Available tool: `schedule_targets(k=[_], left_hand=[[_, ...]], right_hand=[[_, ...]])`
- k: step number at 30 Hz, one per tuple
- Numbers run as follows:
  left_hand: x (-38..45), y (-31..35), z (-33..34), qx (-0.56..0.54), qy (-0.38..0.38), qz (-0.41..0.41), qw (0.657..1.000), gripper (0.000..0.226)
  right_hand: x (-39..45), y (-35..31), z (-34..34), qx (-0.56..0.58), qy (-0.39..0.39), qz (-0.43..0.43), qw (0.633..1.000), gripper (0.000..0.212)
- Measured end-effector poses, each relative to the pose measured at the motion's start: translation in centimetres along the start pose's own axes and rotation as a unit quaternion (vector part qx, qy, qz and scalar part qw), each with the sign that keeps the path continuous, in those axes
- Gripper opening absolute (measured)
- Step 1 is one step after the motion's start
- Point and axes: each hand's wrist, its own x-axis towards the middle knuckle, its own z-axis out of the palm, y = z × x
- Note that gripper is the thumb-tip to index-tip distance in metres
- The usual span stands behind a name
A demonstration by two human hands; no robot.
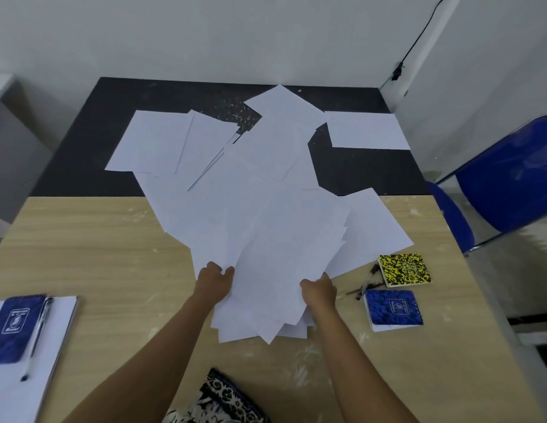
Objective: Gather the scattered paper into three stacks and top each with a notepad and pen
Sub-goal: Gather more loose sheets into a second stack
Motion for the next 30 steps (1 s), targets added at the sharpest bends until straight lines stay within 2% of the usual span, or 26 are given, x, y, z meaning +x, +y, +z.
schedule_targets(k=[3, 8, 10, 15, 19, 20, 23, 28, 30], left_hand=[[-1.0, -0.5, -0.2, -0.007, -0.018, -0.003, 1.0, 0.04], [-2.3, -1.5, -0.6, -0.042, -0.058, -0.022, 0.997, 0.026], [-2.7, -1.9, -0.8, -0.048, -0.061, -0.026, 0.997, 0.027], [-3.8, -2.5, -1.7, -0.084, -0.013, -0.036, 0.996, 0.058], [-3.2, -3.7, -2.9, -0.167, -0.04, -0.042, 0.984, 0.074], [-3.3, -3.7, -3.3, -0.193, -0.052, -0.041, 0.979, 0.069], [-3.9, -3.3, -4.7, -0.271, -0.112, -0.041, 0.955, 0.036], [-4.4, -4.2, -7.0, -0.3, -0.149, -0.03, 0.942, 0.039], [-4.4, -4.8, -7.5, -0.281, -0.168, -0.03, 0.944, 0.039]], right_hand=[[-0.7, 0.6, -0.1, 0.02, -0.003, 0.001, 1.0, 0.038], [-2.1, 1.6, -0.1, 0.103, 0.013, 0.037, 0.994, 0.066], [-2.2, 2.1, 0.1, 0.124, 0.01, 0.033, 0.992, 0.058], [-2.7, 2.5, -0.4, 0.188, -0.077, 0.088, 0.975, 0.034], [-3.0, 3.0, -0.9, 0.195, -0.114, 0.077, 0.971, 0.031], [-3.3, 3.2, -1.0, 0.201, -0.127, 0.072, 0.969, 0.03], [-4.2, 3.6, -1.0, 0.205, -0.151, 0.052, 0.966, 0.024], [-6.1, 3.9, 0.0, 0.222, -0.2, 0.004, 0.954, 0.032], [-6.6, 3.9, 0.6, 0.222, -0.221, 0.007, 0.95, 0.031]])
